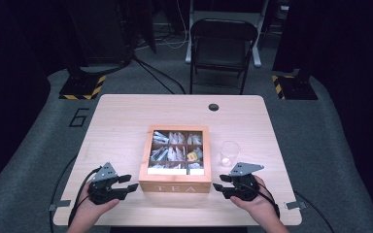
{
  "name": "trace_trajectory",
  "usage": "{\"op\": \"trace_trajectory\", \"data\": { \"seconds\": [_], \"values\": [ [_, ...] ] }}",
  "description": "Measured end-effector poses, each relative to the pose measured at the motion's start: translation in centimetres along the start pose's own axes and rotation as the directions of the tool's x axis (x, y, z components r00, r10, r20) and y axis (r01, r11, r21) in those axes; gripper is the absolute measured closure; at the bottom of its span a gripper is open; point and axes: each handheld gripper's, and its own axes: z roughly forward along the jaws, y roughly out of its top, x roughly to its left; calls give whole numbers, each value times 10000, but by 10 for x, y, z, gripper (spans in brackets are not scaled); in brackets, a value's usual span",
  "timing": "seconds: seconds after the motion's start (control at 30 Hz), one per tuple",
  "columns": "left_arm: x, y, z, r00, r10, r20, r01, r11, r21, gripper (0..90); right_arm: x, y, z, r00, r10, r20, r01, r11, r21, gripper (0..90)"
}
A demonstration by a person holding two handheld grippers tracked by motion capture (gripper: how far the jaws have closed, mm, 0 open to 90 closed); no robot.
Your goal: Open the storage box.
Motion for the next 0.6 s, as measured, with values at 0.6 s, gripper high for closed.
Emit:
{"op": "trace_trajectory", "data": {
  "seconds": [0.6],
  "values": [
    [-6,2,14,9992,159,362,-163,9998,92,577,6,4,11,9989,-167,-431,165,9999,-33,611]
  ]
}}
